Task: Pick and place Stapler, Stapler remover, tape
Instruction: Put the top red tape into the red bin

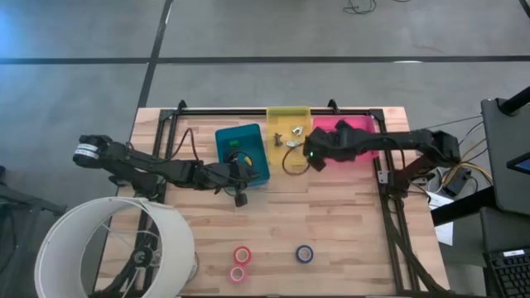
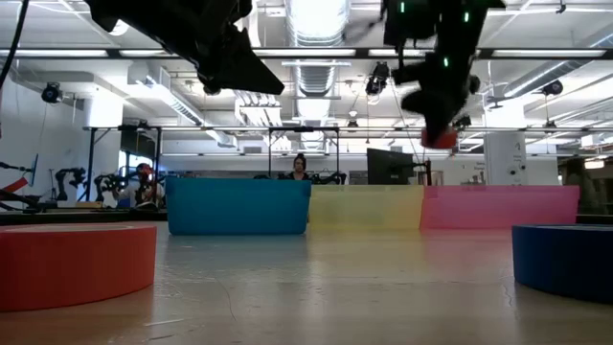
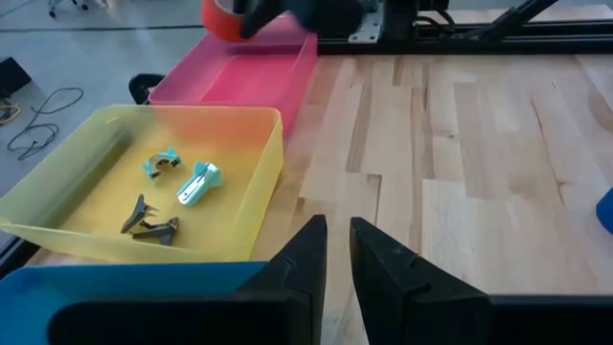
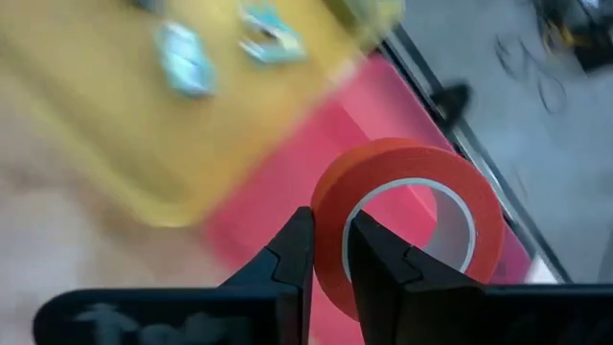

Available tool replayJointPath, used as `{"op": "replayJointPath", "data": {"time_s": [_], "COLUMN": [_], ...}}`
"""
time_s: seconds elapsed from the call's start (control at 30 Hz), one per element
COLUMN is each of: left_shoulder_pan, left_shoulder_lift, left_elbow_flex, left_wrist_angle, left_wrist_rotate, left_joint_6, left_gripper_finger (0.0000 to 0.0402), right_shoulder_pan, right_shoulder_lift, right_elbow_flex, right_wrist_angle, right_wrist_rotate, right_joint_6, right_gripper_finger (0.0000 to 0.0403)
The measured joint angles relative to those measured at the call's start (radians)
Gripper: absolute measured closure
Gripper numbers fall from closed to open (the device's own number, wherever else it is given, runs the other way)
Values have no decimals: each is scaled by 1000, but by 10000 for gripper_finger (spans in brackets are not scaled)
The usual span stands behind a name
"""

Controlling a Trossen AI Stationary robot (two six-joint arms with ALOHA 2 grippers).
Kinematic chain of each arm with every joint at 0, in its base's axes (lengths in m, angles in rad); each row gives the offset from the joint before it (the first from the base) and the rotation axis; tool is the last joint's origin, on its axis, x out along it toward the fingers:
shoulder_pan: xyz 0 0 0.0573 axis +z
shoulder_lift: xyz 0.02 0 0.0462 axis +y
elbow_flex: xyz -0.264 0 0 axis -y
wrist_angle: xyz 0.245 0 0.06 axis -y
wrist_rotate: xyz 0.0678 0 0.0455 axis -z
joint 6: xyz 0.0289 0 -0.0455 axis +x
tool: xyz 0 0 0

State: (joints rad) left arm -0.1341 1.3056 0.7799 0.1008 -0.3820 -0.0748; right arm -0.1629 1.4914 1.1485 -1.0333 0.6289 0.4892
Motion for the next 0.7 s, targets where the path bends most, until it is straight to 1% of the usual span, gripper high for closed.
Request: {"op": "replayJointPath", "data": {"time_s": [0.13,0.23,0.3,0.4,0.53,0.6,0.7], "left_shoulder_pan": [0,0,0,0,0,0,0], "left_shoulder_lift": [0,0,0,0,0,0,0], "left_elbow_flex": [0,-1,-1,-1,-1,-1,-1], "left_wrist_angle": [-14,-17,-21,-21,-21,-21,-20], "left_wrist_rotate": [0,0,0,0,0,0,0], "left_joint_6": [-6,-6,-3,11,10,10,10], "left_gripper_finger": [348,348,348,348,348,348,348], "right_shoulder_pan": [-144,-235,-280,-333,-394,-416,-436], "right_shoulder_lift": [0,0,0,0,0,0,0], "right_elbow_flex": [-91,-159,-207,-278,-344,-366,-374], "right_wrist_angle": [21,109,223,419,620,680,686], "right_wrist_rotate": [-11,-119,-186,-198,-279,-320,-346], "right_joint_6": [0,-23,-96,-234,-301,-330,-369], "right_gripper_finger": [354,354,353,353,353,353,353]}}
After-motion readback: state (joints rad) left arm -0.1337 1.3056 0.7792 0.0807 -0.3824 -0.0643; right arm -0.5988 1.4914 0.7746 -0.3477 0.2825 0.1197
